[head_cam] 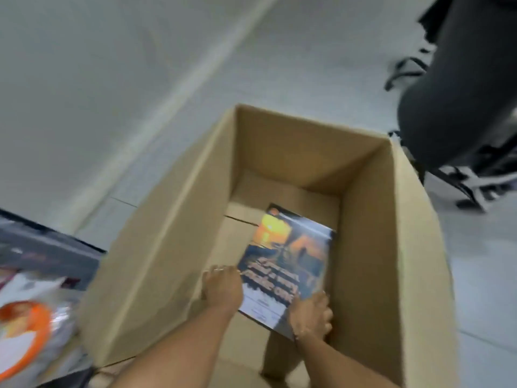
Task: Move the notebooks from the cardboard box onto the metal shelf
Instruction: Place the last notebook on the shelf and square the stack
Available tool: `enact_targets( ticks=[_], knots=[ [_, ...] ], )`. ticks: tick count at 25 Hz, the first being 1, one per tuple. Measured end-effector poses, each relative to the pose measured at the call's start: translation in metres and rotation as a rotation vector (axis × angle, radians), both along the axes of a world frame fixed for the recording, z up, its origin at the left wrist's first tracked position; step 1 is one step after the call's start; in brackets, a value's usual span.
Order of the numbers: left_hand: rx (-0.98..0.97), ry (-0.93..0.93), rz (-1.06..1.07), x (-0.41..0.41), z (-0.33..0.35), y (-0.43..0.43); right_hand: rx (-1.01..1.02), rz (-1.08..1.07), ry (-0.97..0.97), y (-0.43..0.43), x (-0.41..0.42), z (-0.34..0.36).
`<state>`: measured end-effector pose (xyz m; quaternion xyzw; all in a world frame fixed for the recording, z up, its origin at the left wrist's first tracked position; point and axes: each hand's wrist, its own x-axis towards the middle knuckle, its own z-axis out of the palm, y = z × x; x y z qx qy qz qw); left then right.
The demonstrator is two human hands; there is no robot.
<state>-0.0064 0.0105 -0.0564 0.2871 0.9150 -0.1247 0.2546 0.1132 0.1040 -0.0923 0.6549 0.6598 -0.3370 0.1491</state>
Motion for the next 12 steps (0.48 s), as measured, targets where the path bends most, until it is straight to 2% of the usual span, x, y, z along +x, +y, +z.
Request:
enact_targets(
  ticks=[2, 5, 10, 12],
  knots=[
    [-0.022, -0.079, 0.120, 0.012, -0.050, 0.007, -0.001, 0.058, -0.038, 0.008, 0.009, -0.032],
    [-0.019, -0.117, 0.230, 0.023, -0.081, 0.018, 0.057, -0.008, 0.009, 0.006, -0.001, -0.050],
    [0.077, -0.045, 0.525, 0.016, -0.079, 0.032, 0.121, -0.255, 0.151, 0.017, -0.024, -0.042],
    [0.080, 0.017, 0.479, 0.009, -0.062, 0.031, 0.123, -0.324, 0.231, 0.020, -0.031, -0.030]
  ],
)
